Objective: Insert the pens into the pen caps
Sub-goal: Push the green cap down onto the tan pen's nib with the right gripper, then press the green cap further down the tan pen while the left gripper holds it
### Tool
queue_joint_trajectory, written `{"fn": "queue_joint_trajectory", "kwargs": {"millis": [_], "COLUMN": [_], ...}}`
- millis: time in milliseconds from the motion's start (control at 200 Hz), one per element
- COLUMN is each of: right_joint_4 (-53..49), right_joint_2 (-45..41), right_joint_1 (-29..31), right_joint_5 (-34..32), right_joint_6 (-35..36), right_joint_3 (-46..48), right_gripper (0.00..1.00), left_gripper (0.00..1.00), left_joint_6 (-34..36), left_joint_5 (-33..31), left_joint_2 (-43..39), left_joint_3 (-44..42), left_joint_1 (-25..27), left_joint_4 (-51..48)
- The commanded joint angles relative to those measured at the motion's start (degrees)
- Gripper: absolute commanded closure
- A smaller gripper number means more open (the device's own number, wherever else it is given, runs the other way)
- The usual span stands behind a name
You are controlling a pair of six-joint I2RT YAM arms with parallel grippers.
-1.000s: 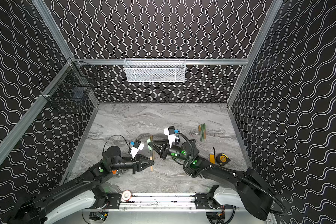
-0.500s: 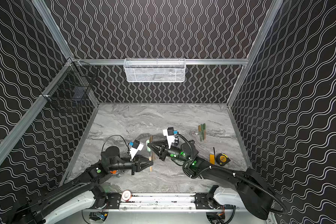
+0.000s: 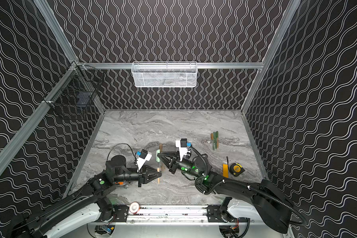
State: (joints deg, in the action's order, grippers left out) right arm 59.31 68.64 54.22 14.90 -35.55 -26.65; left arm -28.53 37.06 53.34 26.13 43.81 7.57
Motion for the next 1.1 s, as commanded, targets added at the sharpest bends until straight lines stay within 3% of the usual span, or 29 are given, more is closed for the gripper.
{"fn": "queue_joint_trajectory", "kwargs": {"millis": [0,506,706,946,1096], "right_joint_4": [-3.27,-5.01,-5.68,-11.18,-18.42], "right_joint_2": [0.92,0.53,-0.88,-5.58,-7.81], "right_joint_1": [0.61,2.34,2.47,1.24,-4.35], "right_joint_5": [2.97,1.74,1.41,5.17,14.30], "right_joint_6": [-0.71,1.03,1.60,3.62,2.73], "right_joint_3": [-0.67,-0.58,0.37,-1.44,-4.21], "right_gripper": [0.84,0.84,0.79,0.71,0.58], "left_gripper": [1.00,1.00,1.00,1.00,1.00], "left_joint_6": [1.72,3.73,5.13,4.64,3.96], "left_joint_5": [-2.92,-6.55,-6.41,-1.41,1.08], "left_joint_2": [0.21,-1.52,-3.67,-1.78,-0.95], "left_joint_3": [1.23,3.26,5.01,5.64,5.14], "left_joint_1": [-0.13,-0.13,-0.13,-0.13,-0.13], "left_joint_4": [6.49,3.15,0.64,2.61,5.00]}}
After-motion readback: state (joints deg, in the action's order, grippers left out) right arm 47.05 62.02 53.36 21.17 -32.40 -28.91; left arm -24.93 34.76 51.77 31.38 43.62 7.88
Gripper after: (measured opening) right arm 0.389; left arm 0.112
